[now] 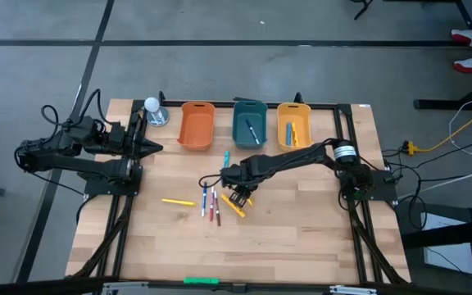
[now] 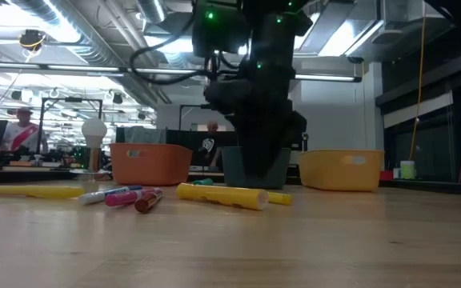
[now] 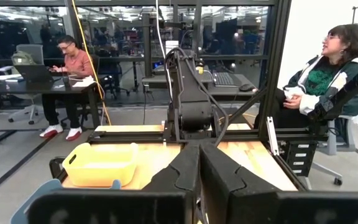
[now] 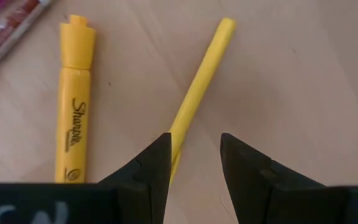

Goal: Pick & Place Markers
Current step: Put the right yellow pen into the orange bin

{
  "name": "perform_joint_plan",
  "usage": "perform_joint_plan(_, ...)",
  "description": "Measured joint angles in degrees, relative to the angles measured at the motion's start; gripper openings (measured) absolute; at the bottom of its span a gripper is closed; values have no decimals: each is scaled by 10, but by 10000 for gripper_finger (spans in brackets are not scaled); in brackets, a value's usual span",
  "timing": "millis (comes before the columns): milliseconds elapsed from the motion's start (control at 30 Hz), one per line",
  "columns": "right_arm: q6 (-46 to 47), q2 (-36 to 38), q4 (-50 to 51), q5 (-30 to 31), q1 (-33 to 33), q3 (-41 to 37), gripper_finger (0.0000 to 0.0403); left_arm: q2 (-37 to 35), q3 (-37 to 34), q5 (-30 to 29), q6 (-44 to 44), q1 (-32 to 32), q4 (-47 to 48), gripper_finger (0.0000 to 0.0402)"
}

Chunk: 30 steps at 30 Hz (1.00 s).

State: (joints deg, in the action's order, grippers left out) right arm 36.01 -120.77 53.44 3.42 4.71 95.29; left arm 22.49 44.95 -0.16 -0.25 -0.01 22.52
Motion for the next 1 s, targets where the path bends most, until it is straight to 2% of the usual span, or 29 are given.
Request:
perform_joint_plan(300, 17, -15, -15, 1, 0, 0, 138, 0, 0, 0, 0, 0, 0, 9)
perform_joint_plan(467, 42, -15, -20, 30, 0, 0, 138, 0, 0, 0, 0, 0, 0, 10)
perform_joint_plan(1000, 91, -33, -25, 30, 16, 0, 138, 0, 0, 0, 0, 0, 0, 11)
